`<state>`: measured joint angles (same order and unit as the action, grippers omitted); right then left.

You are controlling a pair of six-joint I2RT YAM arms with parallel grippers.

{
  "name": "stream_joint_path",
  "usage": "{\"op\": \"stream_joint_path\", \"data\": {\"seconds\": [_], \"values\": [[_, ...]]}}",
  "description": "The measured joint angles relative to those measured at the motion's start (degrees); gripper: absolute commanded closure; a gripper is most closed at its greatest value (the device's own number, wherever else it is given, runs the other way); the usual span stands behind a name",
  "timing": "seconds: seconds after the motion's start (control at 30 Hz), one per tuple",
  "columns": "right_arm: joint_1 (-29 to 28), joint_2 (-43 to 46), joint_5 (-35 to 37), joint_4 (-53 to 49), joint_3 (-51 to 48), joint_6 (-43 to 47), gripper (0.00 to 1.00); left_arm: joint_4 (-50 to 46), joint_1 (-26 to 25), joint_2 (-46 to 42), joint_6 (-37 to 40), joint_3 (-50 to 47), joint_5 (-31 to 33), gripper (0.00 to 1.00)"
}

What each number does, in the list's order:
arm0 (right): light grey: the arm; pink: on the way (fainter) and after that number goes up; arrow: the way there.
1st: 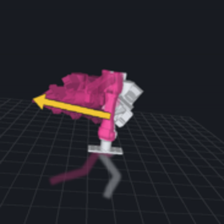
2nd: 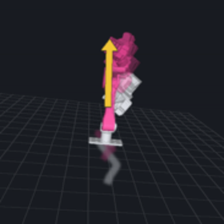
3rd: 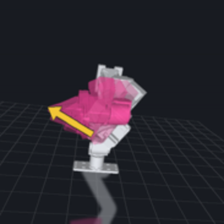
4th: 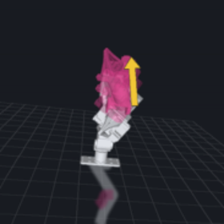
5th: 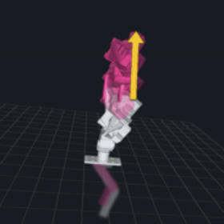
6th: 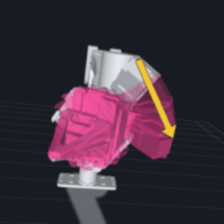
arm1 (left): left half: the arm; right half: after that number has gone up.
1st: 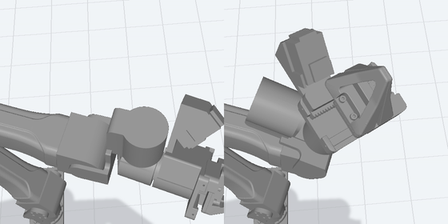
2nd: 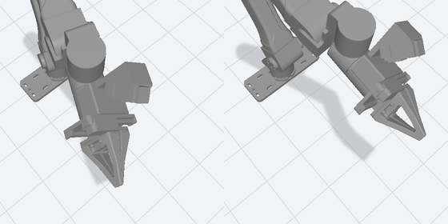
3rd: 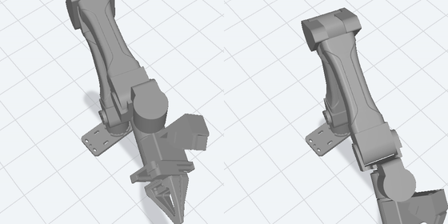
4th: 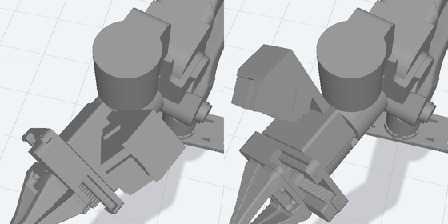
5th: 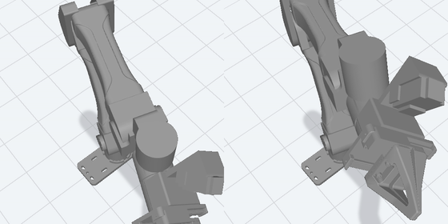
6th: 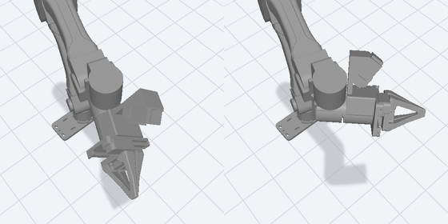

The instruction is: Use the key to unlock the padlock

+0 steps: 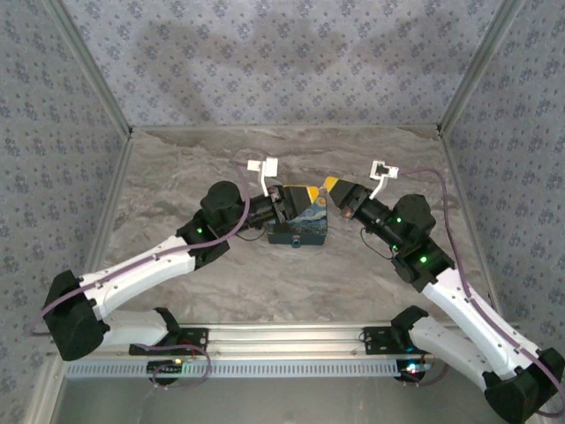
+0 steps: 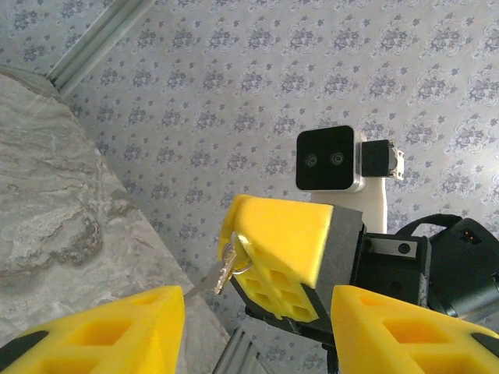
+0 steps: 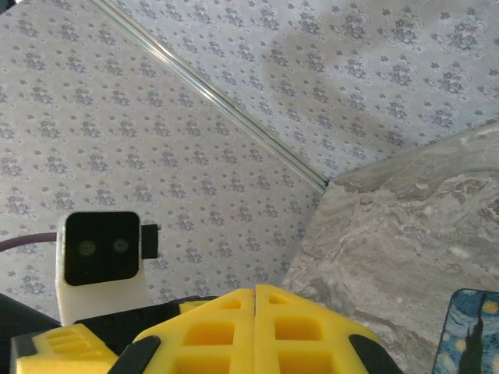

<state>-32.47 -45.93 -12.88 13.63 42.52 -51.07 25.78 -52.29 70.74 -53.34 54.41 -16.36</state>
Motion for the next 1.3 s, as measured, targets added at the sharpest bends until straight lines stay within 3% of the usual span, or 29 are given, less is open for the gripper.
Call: {"op": "stream_joint_path", "data": {"seconds": [0.6, 0.8, 0.9, 0.97, 1.07, 1.13, 1.3], "values": [[-0.04, 0.15, -1.46, 4.66, -1.51, -2.58, 1.00, 4.76, 0.00, 1.81, -2.75, 0.07, -2.45, 0.73], [-0.07, 0.22, -1.49, 6.32, -1.99, -3.45, 1.00, 4.90, 0.00, 1.81, -3.10, 0.07, -2.45, 0.87], [-0.04, 0.35, -1.53, 6.60, -2.01, -3.58, 1.00, 4.85, 0.04, 1.81, -3.08, 0.07, -2.36, 0.99], [-0.04, 0.61, -1.55, 6.84, -2.23, -3.61, 1.00, 4.83, 0.02, 1.79, -2.73, 0.09, -2.32, 1.00], [-0.04, 1.20, -1.57, 6.43, -2.91, -3.54, 0.84, 3.58, 0.00, 1.77, -2.19, 0.09, -2.34, 1.00], [0.37, 1.88, -2.08, 4.28, -3.28, -2.93, 0.62, 0.98, -0.02, 1.46, -1.14, 0.55, -2.23, 1.00], [4.46, 5.09, -4.17, -5.05, -3.50, -0.68, 0.51, -9.90, 0.17, -0.87, 2.91, 4.26, -1.64, 1.00]]}}
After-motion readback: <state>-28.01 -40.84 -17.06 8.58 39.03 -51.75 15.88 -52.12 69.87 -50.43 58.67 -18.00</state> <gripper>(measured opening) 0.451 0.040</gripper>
